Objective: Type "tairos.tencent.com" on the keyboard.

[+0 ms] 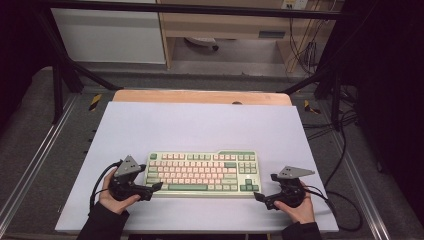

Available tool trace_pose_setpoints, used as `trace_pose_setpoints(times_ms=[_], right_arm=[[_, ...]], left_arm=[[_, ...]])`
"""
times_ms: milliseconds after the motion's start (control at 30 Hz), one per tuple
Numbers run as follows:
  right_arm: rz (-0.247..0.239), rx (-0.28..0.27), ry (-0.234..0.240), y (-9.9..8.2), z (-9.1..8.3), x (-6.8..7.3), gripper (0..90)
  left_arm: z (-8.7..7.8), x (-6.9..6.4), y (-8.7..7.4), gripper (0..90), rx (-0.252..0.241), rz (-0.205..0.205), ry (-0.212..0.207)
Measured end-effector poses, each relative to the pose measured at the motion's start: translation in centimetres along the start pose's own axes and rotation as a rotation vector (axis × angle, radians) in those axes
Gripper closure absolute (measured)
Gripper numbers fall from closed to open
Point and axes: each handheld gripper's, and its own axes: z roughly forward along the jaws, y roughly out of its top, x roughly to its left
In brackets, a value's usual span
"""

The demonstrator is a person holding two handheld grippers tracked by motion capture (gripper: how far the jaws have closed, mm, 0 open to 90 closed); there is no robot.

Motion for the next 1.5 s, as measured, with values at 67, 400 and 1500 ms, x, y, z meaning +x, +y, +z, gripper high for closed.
trace_pose_setpoints(times_ms=[67,400,1500], right_arm=[[0.001,0.0,0.0,0.0,0.0,0.0,0.4],[-0.003,0.002,-0.001,0.0,0.0,0.0,0.5],[0.0,0.004,0.001,0.0,0.1,0.0,0.5]], left_arm=[[0.3,-0.2,0.3,13.5,0.002,0.004,0.002],[1.3,-0.7,1.3,19.9,0.004,-0.005,0.014],[5.0,-2.8,4.7,63.6,-0.008,0.001,-0.024]])
